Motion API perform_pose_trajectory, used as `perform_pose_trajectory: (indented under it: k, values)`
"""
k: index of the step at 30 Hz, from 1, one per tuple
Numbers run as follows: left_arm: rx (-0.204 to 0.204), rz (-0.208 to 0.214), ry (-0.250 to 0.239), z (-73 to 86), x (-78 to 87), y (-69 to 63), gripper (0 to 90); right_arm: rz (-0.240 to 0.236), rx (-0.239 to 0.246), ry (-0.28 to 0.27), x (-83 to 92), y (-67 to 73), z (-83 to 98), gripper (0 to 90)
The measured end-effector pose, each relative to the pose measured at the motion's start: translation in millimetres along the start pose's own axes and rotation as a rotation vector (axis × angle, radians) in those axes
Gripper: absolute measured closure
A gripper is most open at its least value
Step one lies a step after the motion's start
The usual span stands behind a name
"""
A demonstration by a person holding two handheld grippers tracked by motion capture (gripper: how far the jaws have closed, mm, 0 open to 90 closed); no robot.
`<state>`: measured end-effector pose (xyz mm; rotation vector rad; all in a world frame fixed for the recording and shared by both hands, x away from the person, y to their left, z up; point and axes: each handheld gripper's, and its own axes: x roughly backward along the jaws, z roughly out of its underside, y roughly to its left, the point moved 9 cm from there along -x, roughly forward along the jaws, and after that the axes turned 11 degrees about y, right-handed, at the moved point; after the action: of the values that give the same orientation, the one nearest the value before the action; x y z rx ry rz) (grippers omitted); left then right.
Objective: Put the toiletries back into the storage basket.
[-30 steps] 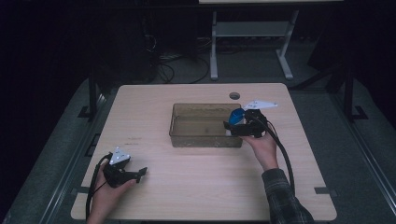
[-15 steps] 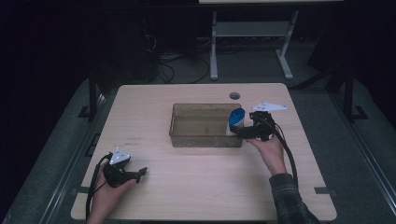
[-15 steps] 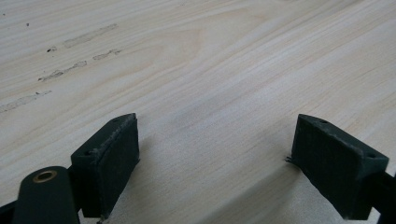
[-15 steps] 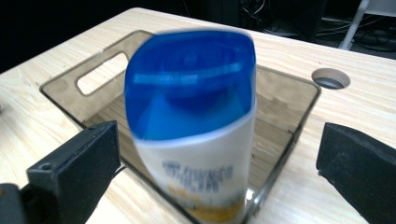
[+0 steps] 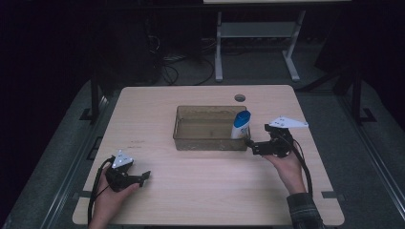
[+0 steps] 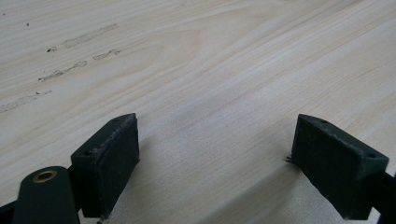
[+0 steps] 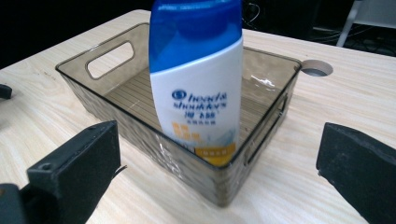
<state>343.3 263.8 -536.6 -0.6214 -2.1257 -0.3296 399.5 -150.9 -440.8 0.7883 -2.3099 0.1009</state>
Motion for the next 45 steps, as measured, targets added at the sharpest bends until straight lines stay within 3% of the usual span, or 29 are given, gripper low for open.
perform_pose_trajectory:
  k: [9, 24, 31, 39, 45]
  values:
    - [0.0, 0.0, 0.0, 0.0, 0.0, 0.0, 13.9, 0.012, -0.001, -0.017, 15.1, -2.2, 19.7, 0.0]
    - [-0.002, -0.001, 0.001, 0.1, 0.0, 0.2, 13.9, 0.031, -0.015, 0.008, 36.0, -6.5, 59.8, 0.0]
    - [-0.002, -0.001, 0.001, 0.2, 0.1, 0.1, 13.9, 0.044, -0.023, 0.04, 41.7, -10.1, 81.6, 0.0]
    - [-0.004, 0.001, 0.002, 0.4, 0.2, 0.0, 13.9, 0.061, -0.053, 0.101, 43.6, -18.2, 112.2, 0.0]
    - [-0.005, 0.001, 0.002, 0.4, 0.3, 0.0, 13.9, 0.084, -0.049, 0.155, 43.2, -24.3, 131.0, 0.0]
